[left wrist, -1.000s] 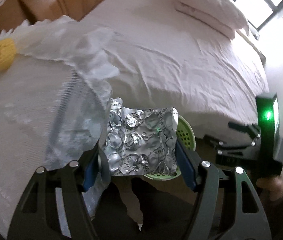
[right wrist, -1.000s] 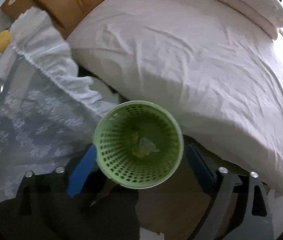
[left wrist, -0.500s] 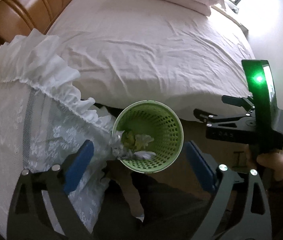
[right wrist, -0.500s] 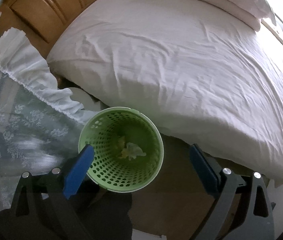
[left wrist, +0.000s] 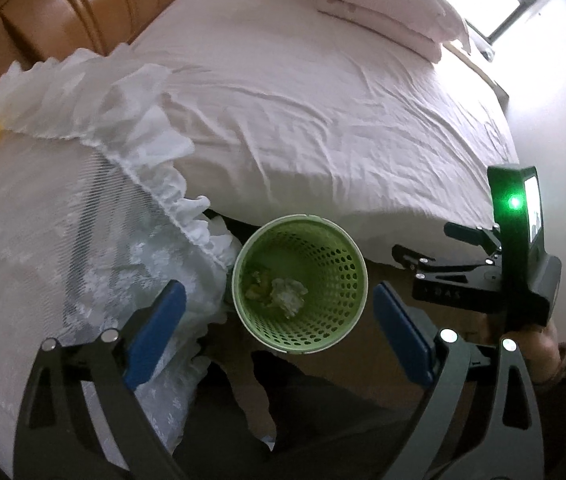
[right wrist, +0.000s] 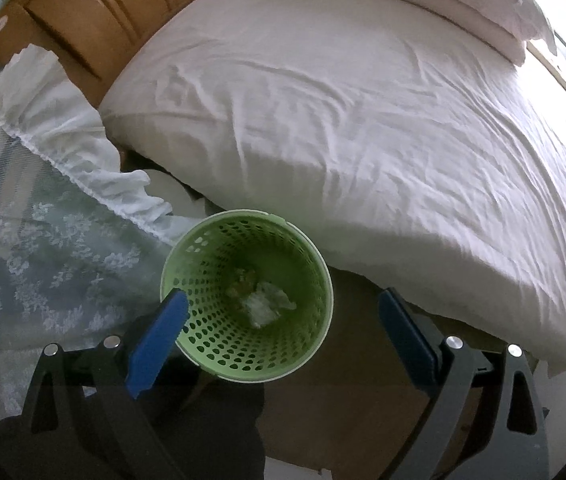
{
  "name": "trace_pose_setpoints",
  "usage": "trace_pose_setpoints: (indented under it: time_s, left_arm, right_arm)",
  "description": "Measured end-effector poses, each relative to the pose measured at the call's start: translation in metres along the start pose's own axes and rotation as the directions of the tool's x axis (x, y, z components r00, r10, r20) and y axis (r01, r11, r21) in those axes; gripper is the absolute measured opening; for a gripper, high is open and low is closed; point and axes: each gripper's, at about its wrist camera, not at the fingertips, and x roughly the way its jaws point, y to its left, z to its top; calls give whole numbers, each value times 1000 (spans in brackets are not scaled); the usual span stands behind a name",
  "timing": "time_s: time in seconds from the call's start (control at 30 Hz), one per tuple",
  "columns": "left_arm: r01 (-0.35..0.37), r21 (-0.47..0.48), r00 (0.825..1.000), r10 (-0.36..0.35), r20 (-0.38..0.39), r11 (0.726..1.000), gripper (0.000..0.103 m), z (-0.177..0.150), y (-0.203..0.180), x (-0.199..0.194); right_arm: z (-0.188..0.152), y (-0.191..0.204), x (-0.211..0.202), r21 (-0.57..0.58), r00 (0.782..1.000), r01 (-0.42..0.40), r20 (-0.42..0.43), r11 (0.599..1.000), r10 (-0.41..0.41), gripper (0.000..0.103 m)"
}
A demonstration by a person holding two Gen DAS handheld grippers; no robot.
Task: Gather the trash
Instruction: 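Move both tools back over the bed toward the remaining trash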
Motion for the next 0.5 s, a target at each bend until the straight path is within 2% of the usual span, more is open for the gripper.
trace_pose_setpoints:
  time_s: [0.17, 0.27, 0.4, 0.5]
  left_arm:
    - [-45, -48, 998, 48, 50, 998, 90, -3, 20, -18]
    - [-90, -106, 991, 100, 91, 990, 90, -12, 46, -39]
    - [-165, -225, 970, 199, 138, 960, 91, -32, 93, -74]
    - [-220, -340, 943, 288, 164, 914, 92, -55, 134, -105]
  right_arm:
    - [8, 16, -9, -29, 1000, -1, 19, 1000, 2, 95]
    - [15, 36, -25, -75, 998, -9, 55, 997, 13, 95]
    - [31, 74, -53, -165, 990, -64, 112, 984, 83, 96]
    - [42, 109, -72, -241, 978, -117, 143, 963, 155, 97]
